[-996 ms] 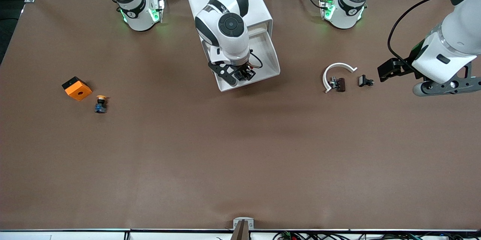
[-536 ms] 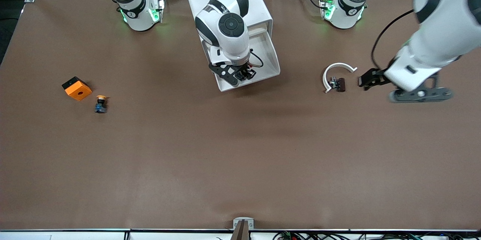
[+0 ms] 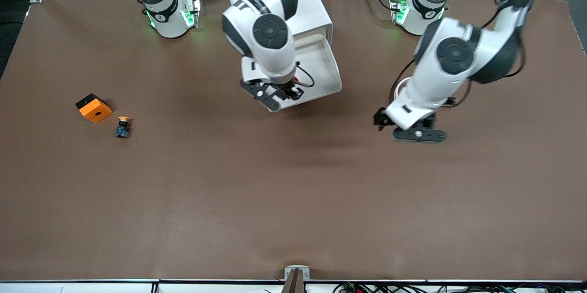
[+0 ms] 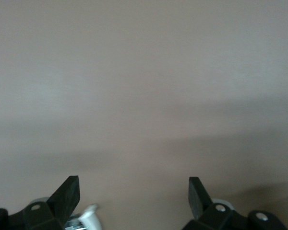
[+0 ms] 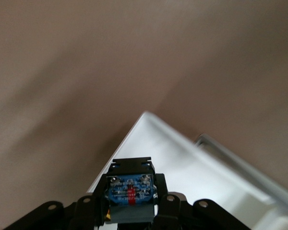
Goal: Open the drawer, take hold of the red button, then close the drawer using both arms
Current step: 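Push the drawer shut with the left gripper while the right gripper holds, then carry the red button with the right gripper toward the orange block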
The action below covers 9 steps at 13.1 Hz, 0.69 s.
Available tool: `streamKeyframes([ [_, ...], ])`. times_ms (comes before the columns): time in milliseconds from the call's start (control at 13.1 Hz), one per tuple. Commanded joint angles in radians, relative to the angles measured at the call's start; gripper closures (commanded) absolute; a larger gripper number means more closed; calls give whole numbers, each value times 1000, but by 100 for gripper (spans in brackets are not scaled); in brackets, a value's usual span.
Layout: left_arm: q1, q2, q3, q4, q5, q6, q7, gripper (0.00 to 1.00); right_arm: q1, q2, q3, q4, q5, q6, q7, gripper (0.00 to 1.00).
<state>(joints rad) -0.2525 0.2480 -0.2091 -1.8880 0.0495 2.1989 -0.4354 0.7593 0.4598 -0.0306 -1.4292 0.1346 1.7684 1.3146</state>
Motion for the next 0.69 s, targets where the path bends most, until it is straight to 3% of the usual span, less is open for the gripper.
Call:
streamKeyframes([
  [0, -75, 86, -15, 20, 23, 108, -187, 0, -122, -44, 9, 44, 19, -128, -272, 100],
  [306, -207, 276, -15, 180, 29, 125, -308, 0, -319, -101, 5, -6, 5, -222, -822, 100],
  [460, -249, 332, -15, 222, 30, 124, -347, 0, -408, -141, 3, -110, -12, -172, -1032, 100],
  [613, -266, 343, -16, 205, 20, 116, -377, 0, -458, -219, 3, -294, -65, -25, -1184, 100],
])
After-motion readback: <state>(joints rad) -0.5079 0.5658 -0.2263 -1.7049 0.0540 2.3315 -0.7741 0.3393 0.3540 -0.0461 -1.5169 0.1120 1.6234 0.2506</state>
